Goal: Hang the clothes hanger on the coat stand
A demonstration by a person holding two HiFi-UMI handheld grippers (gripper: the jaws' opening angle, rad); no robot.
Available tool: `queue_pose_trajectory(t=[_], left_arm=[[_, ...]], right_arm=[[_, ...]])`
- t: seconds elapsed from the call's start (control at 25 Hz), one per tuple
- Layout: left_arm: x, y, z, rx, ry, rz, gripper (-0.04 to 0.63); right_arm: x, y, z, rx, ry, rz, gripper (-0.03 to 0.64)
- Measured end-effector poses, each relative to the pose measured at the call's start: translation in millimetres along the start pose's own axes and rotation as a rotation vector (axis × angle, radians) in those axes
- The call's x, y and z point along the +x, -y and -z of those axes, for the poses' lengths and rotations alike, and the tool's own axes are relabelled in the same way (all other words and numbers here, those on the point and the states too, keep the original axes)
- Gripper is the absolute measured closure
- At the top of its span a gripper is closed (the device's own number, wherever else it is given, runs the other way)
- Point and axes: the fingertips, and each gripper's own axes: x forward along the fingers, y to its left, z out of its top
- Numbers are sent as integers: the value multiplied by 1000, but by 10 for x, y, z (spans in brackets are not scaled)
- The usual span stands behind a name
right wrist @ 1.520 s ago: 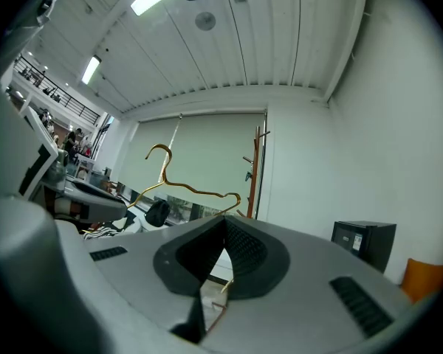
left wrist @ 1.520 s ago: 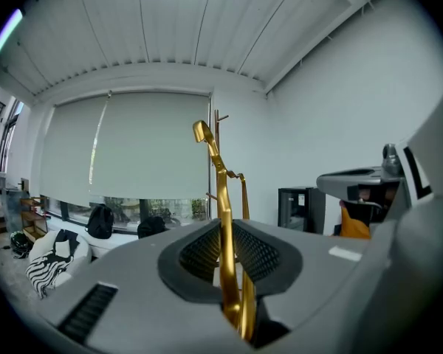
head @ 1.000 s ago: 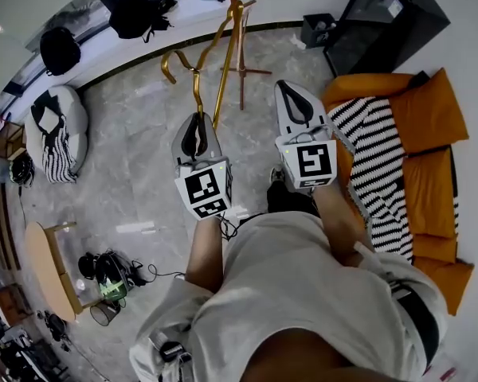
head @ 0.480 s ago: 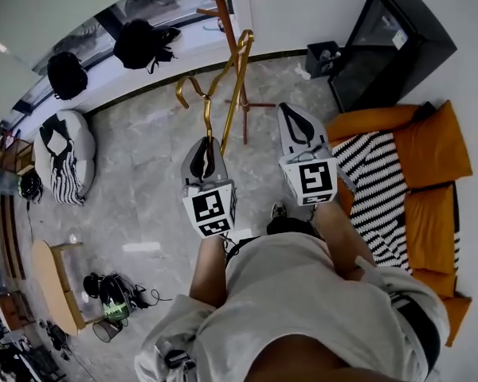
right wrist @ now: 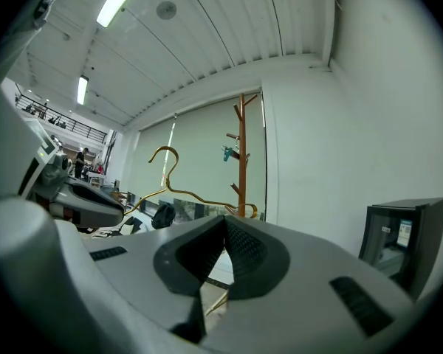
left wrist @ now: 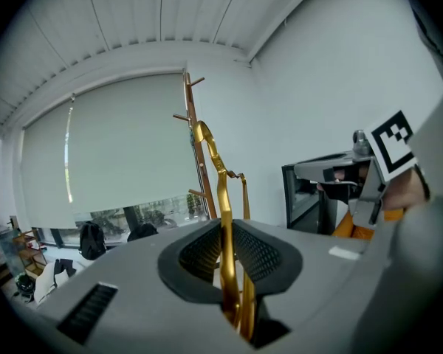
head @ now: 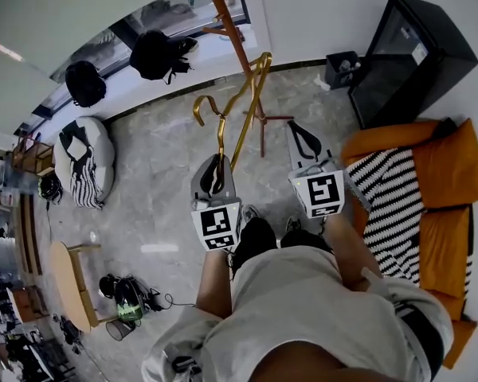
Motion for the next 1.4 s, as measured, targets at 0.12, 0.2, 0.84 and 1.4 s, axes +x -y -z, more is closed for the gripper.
queue_pose_trajectory(t=[0.12, 0.2, 0.84, 1.4], left_arm=[[120, -18, 13, 36, -16, 51, 540], [227, -8, 39, 67, -28, 99, 540], [1042, -426, -16, 355, -25, 431, 540], [1428, -713, 1, 422, -10, 591, 541]], right_arm=[[100, 36, 36, -2, -8, 2, 612], [145, 77, 74, -20, -17, 6, 612], [1198, 165, 261, -705, -212, -84, 448], [1889, 35, 523, -821, -320, -152, 597]])
